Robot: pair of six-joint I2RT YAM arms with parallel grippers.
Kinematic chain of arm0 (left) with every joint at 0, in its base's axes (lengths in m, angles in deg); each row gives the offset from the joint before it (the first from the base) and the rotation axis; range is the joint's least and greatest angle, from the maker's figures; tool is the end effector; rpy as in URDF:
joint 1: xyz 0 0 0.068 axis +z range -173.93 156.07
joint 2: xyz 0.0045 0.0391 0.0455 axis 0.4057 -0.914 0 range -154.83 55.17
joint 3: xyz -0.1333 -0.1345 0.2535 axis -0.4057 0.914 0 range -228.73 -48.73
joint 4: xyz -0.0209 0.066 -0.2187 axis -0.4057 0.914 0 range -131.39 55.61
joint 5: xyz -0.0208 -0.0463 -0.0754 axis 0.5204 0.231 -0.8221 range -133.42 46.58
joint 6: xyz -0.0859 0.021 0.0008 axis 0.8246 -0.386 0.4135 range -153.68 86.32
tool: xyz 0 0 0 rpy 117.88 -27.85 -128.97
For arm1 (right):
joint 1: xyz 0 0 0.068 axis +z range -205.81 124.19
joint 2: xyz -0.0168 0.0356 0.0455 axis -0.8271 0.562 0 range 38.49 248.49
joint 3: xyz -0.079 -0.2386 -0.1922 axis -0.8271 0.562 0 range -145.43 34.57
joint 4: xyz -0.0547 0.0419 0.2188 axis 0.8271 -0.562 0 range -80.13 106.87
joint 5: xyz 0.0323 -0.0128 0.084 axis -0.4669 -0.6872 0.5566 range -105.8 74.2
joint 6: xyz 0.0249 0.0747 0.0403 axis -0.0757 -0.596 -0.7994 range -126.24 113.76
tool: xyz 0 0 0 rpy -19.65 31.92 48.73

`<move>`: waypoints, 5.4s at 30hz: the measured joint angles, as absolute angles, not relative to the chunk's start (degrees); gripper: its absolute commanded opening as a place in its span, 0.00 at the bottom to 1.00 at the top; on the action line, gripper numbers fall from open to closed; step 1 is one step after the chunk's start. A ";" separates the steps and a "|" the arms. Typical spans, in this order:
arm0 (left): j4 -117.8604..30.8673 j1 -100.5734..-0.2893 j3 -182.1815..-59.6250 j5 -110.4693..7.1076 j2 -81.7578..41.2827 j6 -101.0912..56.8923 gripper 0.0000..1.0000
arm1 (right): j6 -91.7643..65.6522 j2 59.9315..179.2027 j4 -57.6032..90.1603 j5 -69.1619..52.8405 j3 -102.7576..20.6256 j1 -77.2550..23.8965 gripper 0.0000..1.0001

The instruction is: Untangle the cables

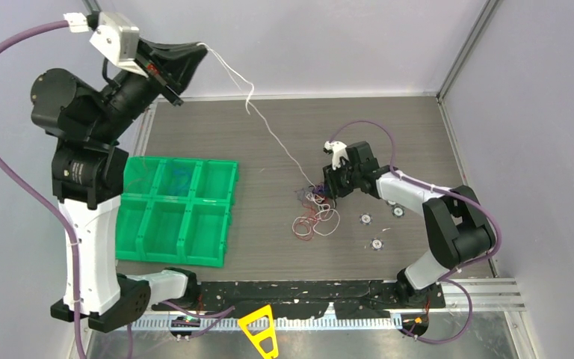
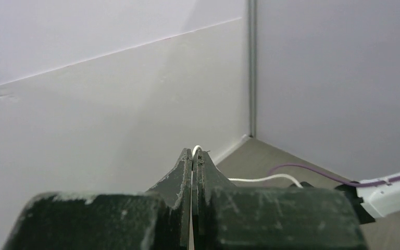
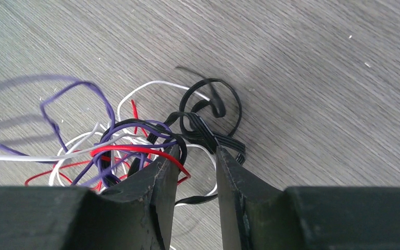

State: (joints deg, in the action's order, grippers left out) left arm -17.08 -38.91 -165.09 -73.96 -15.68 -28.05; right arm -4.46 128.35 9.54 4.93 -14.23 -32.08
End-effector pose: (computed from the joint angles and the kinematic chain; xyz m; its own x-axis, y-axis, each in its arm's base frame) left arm 0.1399 -0.0788 0.6486 0.2809 -0.1625 -0.9459 0.7111 0.6971 0.0914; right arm 0.2774 0.1523 0.2190 -0.6659 -0.3244 -0.6718 -0.6124 0.7519 0.2441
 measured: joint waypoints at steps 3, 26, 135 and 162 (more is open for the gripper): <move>-16.33 -35.18 -166.99 -72.04 -16.10 -28.05 0.00 | -3.96 129.31 7.81 5.17 -15.78 -32.08 0.33; -16.62 -25.91 -184.70 -52.13 -23.00 -35.02 0.00 | 6.14 141.95 -13.43 -2.39 -30.58 -37.00 0.18; -28.79 -41.10 -111.89 -86.47 -4.29 -29.71 0.02 | -17.40 110.65 4.91 31.35 -52.26 -31.14 0.05; -58.74 -59.00 -114.49 -91.19 -25.58 -17.32 0.62 | -38.36 118.49 20.14 30.83 -47.14 -26.99 0.05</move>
